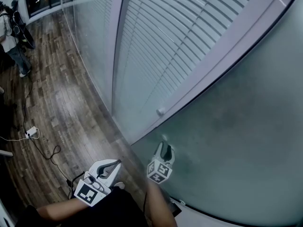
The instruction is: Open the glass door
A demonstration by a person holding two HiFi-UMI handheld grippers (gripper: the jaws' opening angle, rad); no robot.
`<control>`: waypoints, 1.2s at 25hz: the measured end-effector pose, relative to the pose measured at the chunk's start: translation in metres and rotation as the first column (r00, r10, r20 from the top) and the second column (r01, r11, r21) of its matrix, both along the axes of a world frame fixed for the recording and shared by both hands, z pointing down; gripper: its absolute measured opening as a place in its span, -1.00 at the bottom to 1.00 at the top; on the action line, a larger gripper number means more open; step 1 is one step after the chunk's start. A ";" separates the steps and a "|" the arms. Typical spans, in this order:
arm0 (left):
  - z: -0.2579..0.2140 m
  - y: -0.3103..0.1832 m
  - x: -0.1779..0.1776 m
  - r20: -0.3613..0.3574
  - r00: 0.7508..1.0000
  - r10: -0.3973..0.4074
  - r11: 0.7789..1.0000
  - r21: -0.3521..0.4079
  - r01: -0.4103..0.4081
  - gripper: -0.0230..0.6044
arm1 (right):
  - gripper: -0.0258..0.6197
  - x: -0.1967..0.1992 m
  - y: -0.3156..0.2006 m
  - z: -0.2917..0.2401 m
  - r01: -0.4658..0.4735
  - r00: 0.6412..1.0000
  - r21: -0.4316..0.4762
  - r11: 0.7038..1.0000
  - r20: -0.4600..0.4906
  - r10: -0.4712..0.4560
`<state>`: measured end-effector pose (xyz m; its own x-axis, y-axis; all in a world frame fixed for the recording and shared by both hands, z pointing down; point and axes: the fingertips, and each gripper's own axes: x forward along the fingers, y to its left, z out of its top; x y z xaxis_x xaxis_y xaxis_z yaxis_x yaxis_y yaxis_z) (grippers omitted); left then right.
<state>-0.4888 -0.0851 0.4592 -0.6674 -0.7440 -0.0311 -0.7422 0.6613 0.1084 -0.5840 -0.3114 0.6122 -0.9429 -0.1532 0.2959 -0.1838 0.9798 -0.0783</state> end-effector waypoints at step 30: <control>-0.011 0.067 -0.017 -0.033 0.995 -0.092 0.995 0.026 0.093 -0.93 | -0.57 -0.012 -0.012 -0.012 -0.208 0.978 0.000 0.978 -0.028 0.208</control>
